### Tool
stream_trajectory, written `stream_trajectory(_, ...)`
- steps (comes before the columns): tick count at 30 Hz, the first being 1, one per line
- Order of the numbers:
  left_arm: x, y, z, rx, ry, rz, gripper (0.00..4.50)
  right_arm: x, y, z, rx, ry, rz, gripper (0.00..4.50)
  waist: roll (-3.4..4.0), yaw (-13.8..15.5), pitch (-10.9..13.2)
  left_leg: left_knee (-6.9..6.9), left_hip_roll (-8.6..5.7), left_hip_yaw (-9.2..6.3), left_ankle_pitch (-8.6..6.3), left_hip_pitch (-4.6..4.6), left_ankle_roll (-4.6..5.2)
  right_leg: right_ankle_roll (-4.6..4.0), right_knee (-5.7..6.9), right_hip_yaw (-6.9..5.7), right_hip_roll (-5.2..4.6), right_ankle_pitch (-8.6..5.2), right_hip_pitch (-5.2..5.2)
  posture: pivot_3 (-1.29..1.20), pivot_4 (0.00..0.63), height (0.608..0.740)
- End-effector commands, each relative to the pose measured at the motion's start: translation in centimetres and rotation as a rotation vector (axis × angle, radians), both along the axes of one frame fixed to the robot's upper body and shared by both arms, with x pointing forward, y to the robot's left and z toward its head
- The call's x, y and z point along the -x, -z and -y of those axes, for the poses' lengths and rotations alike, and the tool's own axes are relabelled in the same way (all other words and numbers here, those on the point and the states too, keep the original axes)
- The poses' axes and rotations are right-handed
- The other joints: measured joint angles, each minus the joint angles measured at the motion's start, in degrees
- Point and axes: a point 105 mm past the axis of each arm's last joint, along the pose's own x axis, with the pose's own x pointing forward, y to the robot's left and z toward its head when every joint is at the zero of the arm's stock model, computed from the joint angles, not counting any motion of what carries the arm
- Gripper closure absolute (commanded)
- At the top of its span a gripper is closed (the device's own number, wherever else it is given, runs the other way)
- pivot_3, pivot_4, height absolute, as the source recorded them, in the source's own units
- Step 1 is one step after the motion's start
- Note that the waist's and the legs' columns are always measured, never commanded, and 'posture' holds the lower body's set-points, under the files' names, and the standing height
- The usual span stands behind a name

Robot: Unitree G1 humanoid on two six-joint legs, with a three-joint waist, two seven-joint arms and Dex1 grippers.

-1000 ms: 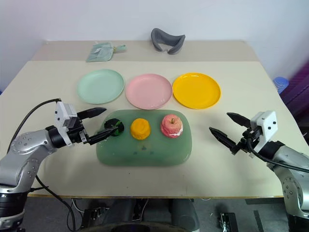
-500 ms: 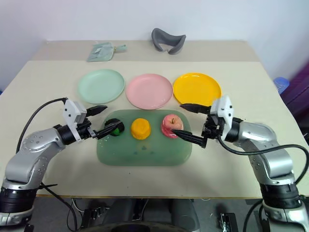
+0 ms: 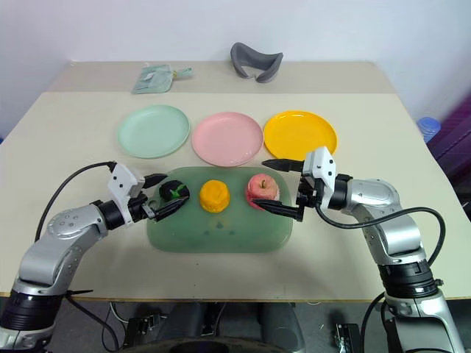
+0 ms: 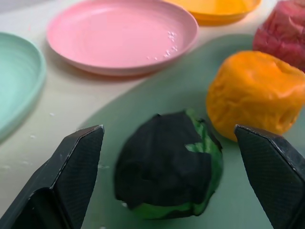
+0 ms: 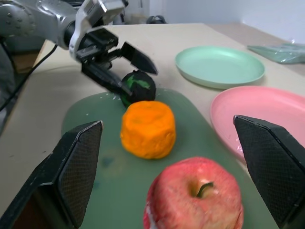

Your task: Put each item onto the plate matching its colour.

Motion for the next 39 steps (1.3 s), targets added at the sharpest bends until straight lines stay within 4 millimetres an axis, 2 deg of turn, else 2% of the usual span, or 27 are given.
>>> stream_trajectory(1, -0.1, 0.0, 0.1, -0.019, -0.002, 0.009, 0.0, -0.1, -1.0, -0.3, -0.001, 0.002, 0.04, 0.03, 0.0, -0.01, 0.0, 0.0, 0.0, 0.0, 0.0, 0.0, 0.0, 0.0, 0.0, 0.0, 0.0, 0.0, 0.0, 0.0, 0.15, 0.74)
stream_trajectory(10, -0.5, 1.3, 0.3, -0.044, -0.012, -0.036, 0.0, -0.1, -1.2, -0.1, 0.008, 0.027, 0.046, 0.03, 0.0, -0.02, 0.0, 0.0, 0.0, 0.0, -0.02, 0.0, 0.04, 0.0, 0.0, 0.0, -0.02, 0.0, -0.01, 0.0, 0.15, 0.74)
stream_trajectory(13, -0.7, 1.3, 0.6, -0.018, -0.02, -0.034, 0.86, 0.0, -1.3, -0.2, 0.001, 0.028, 0.05, 0.0, 0.0, 0.03, 0.0, 0.0, -0.01, 0.0, -0.02, -0.01, 0.04, 0.0, 0.0, 0.0, -0.03, 0.0, 0.0, 0.0, 0.15, 0.74)
stream_trajectory(16, -1.1, 1.3, 0.7, -0.023, -0.043, -0.009, 2.27, -0.1, -1.3, -0.2, -0.003, 0.033, 0.051, 0.0, 0.0, 0.02, 0.0, 0.0, -0.01, 0.0, -0.02, 0.0, 0.04, 0.0, 0.01, 0.0, -0.03, 0.0, 0.0, 0.0, 0.15, 0.74)
stream_trajectory(18, -1.4, 1.2, 0.7, 0.001, -0.061, 0.001, 2.95, -0.2, -1.3, -0.2, -0.004, 0.035, 0.051, 0.0, 0.0, 0.0, 0.0, 0.0, -0.01, 0.0, -0.02, 0.0, 0.04, 0.0, 0.01, 0.0, -0.03, 0.0, 0.0, 0.0, 0.15, 0.74)
stream_trajectory(20, -1.8, 0.4, 0.9, 0.068, -0.077, 0.013, 2.95, -0.2, -1.3, -0.1, -0.005, 0.037, 0.053, 0.0, 0.0, 0.03, 0.0, 0.0, -0.01, 0.0, -0.02, 0.0, 0.04, 0.0, 0.01, 0.0, -0.03, 0.0, 0.0, 0.0, 0.15, 0.74)
stream_trajectory(24, -3.8, -1.4, -0.5, 0.131, -0.242, 0.062, 2.95, -0.3, -1.4, -0.2, -0.012, 0.039, 0.06, 0.0, -0.01, 0.1, 0.0, 0.02, -0.01, 0.0, -0.03, -0.02, 0.05, 0.0, 0.03, -0.01, -0.03, 0.0, 0.0, 0.0, 0.15, 0.74)
stream_trajectory(27, -5.7, -4.0, -2.3, 0.193, -0.346, 0.157, 2.95, -0.4, -1.6, -0.4, -0.018, 0.038, 0.069, 0.0, -0.02, 0.09, 0.01, 0.04, -0.02, 0.0, -0.03, -0.02, 0.05, 0.01, 0.06, -0.01, -0.02, 0.0, -0.01, 0.0, 0.15, 0.74)
stream_trajectory(31, -8.8, -6.3, -4.9, 0.243, -0.53, 0.241, 2.95, -0.7, -1.7, -0.4, -0.024, 0.043, 0.078, 0.0, -0.02, 0.1, 0.01, 0.05, -0.04, 0.01, 0.01, -0.02, -0.02, 0.01, 0.08, -0.02, 0.0, 0.01, -0.02, 0.0, 0.15, 0.74)
stream_trajectory(34, -11.3, -6.3, -5.8, 0.256, -0.648, 0.213, 2.95, -1.0, -1.8, -0.6, -0.032, 0.045, 0.08, 0.0, -0.05, 0.34, 0.02, 0.11, -0.04, 0.01, 0.01, -0.03, -0.02, 0.02, 0.09, -0.04, 0.01, 0.01, -0.01, 0.0, 0.15, 0.74)
stream_trajectory(37, -13.5, -6.4, -5.5, 0.286, -0.695, 0.19, 2.95, -1.2, -1.8, -0.9, -0.047, 0.043, 0.079, 0.0, -0.06, 0.38, 0.03, 0.42, -0.03, -0.02, -0.03, -0.19, 0.06, 0.03, 0.22, -0.07, 0.04, 0.01, -0.06, 0.0, 0.15, 0.74)
stream_trajectory(39, -14.6, -6.3, -4.7, 0.29, -0.694, 0.179, 2.02, -1.3, -1.9, -0.9, -0.059, 0.045, 0.074, 0.0, -0.07, 0.35, 0.03, 0.74, -0.02, -0.07, -0.07, -0.56, 0.12, 0.1, 0.29, -0.13, 0.04, 0.05, -0.3, 0.0, 0.15, 0.74)
